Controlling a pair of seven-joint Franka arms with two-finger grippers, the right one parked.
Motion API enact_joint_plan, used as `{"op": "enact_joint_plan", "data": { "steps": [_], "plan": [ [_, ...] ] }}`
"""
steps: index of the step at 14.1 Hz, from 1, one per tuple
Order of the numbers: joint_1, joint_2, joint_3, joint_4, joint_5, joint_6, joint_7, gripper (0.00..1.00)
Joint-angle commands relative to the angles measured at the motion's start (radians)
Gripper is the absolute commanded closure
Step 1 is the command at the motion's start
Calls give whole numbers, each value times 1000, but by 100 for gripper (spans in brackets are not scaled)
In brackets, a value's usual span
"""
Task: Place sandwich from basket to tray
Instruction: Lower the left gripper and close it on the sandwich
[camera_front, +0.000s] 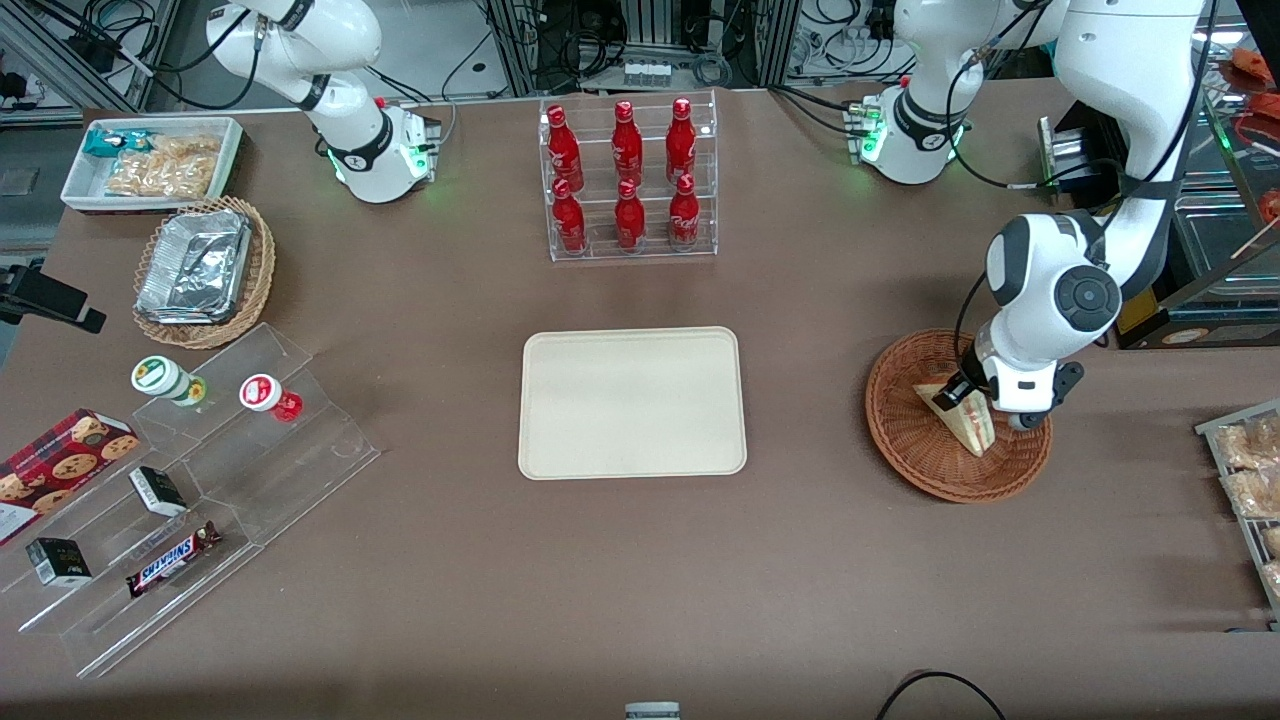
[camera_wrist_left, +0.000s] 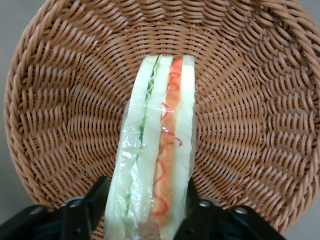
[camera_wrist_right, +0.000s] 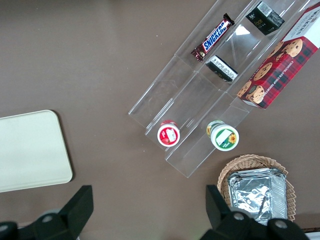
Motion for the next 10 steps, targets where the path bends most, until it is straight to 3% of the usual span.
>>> {"op": "enact_joint_plan", "data": {
  "steps": [1,6,10],
  "plan": [
    [-3,-33,2,26,14,-17,-14,95],
    [-43,-56,-32,228,20,-346,24,100],
    [-191,-18,-58,310,20,-374,260,99]
  ]
}}
